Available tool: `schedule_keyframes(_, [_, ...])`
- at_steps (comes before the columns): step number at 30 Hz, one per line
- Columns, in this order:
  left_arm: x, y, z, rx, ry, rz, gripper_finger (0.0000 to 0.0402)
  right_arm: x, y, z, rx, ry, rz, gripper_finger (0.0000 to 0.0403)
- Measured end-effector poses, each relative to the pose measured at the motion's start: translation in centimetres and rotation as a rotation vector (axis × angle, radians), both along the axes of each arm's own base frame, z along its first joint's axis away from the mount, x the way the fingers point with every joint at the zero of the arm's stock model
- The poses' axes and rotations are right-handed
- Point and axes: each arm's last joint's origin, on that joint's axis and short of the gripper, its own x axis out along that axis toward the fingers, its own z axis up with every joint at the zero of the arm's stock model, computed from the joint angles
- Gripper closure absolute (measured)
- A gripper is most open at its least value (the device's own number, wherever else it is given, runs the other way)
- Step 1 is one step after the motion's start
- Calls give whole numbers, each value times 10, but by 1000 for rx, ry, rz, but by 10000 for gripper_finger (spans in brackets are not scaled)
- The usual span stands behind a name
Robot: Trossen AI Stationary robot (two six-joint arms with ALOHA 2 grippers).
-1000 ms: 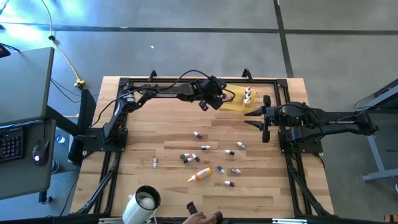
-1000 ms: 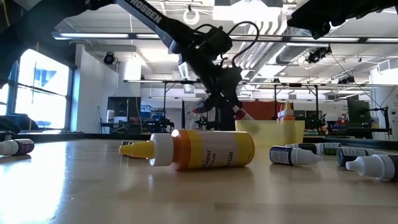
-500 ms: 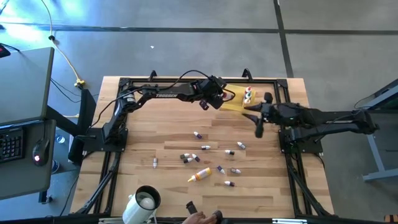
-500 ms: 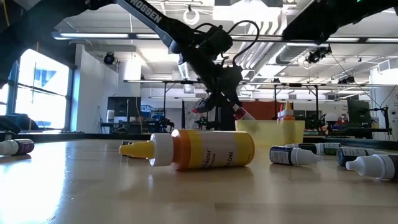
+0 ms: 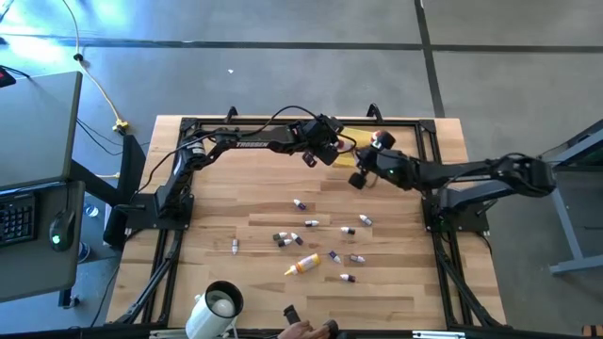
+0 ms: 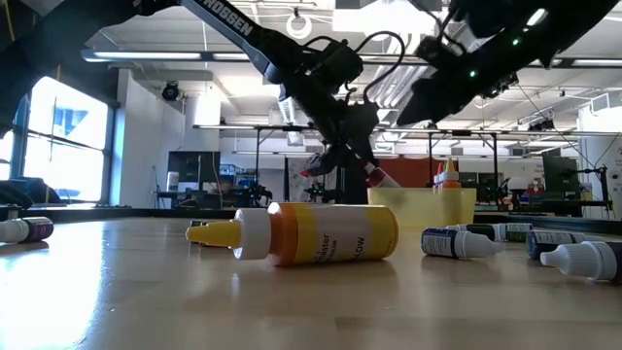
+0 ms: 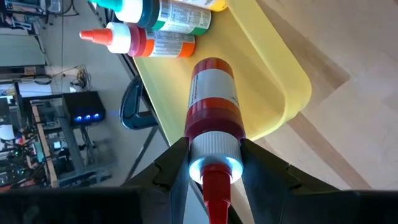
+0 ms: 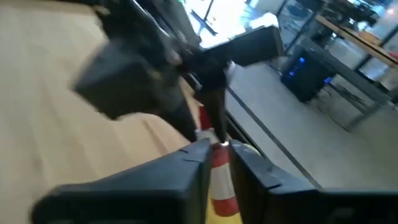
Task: Pick & Place food coloring
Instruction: Put the big red food coloring bottle into the yellow bin
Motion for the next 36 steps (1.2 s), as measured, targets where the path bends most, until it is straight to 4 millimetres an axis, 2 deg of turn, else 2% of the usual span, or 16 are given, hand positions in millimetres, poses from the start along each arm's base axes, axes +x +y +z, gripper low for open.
schedule_keyframes(3, [1, 0, 1, -11, -17, 3, 281, 2, -11, -6, 9, 16, -35, 396])
schedule_keyframes(10, [2, 0, 3, -76, -69, 8, 281, 2, -39, -19, 127, -8, -25, 401])
schedule_keyframes(16, [2, -2, 2, -182, -114, 20, 281, 3, -62, -21, 212, -7, -44, 402])
schedule_keyframes(23, [2, -2, 2, -270, -159, 100, 281, 13, -70, -22, 271, 63, -25, 402])
schedule_keyframes(30, [2, -1, 2, -257, -158, 127, 281, 18, -73, -19, 284, 112, -25, 402])
schedule_keyframes(36, [0, 3, 2, -234, -151, 173, 281, 13, -71, 5, 284, 141, -47, 403])
